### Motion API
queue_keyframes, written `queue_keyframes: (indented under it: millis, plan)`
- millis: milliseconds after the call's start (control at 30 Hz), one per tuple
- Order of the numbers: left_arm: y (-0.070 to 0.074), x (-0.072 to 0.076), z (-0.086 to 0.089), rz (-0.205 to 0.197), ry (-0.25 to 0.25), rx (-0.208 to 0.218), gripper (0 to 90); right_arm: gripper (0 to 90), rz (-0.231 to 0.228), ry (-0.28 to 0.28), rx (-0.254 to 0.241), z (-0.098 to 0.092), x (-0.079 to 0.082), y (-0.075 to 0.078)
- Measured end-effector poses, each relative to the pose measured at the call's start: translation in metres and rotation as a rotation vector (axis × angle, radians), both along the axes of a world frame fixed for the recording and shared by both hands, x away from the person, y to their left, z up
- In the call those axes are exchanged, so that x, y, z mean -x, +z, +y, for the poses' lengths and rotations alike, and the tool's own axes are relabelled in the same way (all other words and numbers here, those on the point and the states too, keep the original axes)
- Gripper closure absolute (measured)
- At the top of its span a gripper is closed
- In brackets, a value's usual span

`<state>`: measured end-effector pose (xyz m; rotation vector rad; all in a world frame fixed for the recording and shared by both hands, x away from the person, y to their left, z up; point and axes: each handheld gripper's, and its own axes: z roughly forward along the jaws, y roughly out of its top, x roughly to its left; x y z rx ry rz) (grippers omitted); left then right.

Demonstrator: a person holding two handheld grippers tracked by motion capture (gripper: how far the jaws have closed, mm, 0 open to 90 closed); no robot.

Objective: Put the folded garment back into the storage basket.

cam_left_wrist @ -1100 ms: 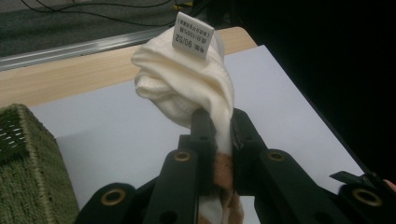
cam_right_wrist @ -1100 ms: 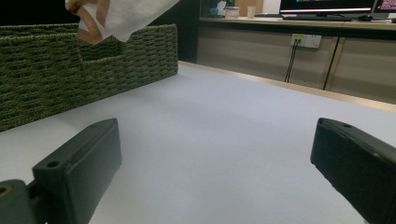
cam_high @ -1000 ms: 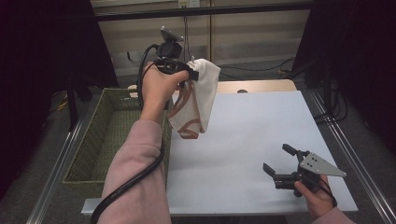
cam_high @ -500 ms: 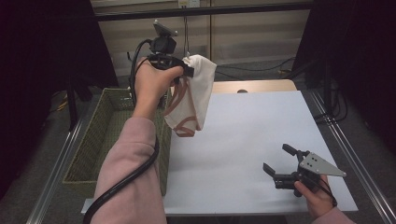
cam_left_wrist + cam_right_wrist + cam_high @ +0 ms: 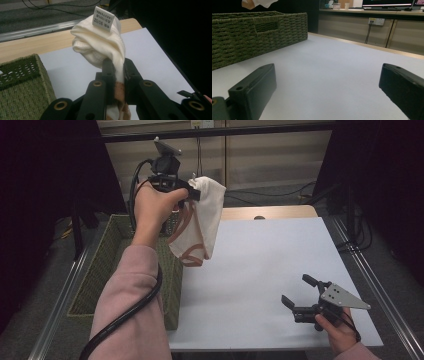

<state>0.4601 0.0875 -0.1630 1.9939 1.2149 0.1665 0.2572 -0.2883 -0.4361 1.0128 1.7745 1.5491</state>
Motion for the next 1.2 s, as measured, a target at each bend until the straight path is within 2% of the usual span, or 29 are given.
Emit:
queue_keyframes:
  millis: [100, 133, 233, 267, 533, 600, 700, 767, 1033, 1200]
  plan:
    - [0.0, 0.0, 0.005, 0.007, 0.01, -0.003, 82.5, 0.8, 0.004, -0.006, 0.008, -0.001, 0.001, 0.0]
    - [0.001, 0.0, 0.007, 0.0, 0.003, -0.003, 82.4, 0.8, -0.017, -0.008, 0.021, -0.002, -0.001, 0.0]
    - [0.002, 0.001, 0.01, 0.005, 0.017, -0.002, 82.5, 0.8, 0.006, -0.008, 0.007, -0.001, 0.001, 0.0]
    - [0.003, 0.001, 0.012, -0.002, 0.004, -0.006, 82.5, 0.8, -0.001, -0.001, 0.0, 0.0, 0.0, 0.0]
    - [0.003, 0.002, 0.024, 0.008, 0.026, -0.006, 82.5, 0.8, -0.008, -0.006, 0.012, -0.001, 0.0, 0.0]
    - [0.003, 0.002, 0.027, 0.01, 0.03, -0.008, 82.5, 0.8, -0.001, -0.004, 0.0, 0.001, 0.0, 0.0]
    - [0.004, 0.003, 0.029, 0.01, 0.037, -0.004, 82.5, 0.8, -0.019, -0.003, 0.012, -0.001, -0.001, 0.0]
    - [0.005, 0.003, 0.03, 0.012, 0.031, -0.006, 82.5, 0.8, -0.006, -0.007, 0.003, 0.0, 0.0, 0.0]
    - [0.007, 0.005, 0.039, 0.013, 0.044, -0.008, 82.5, 0.9, -0.016, -0.006, 0.01, 0.0, -0.001, 0.0]
    - [0.006, 0.006, 0.044, 0.015, 0.056, -0.004, 82.5, 0.9, -0.005, -0.004, 0.004, 0.0, 0.0, 0.0]
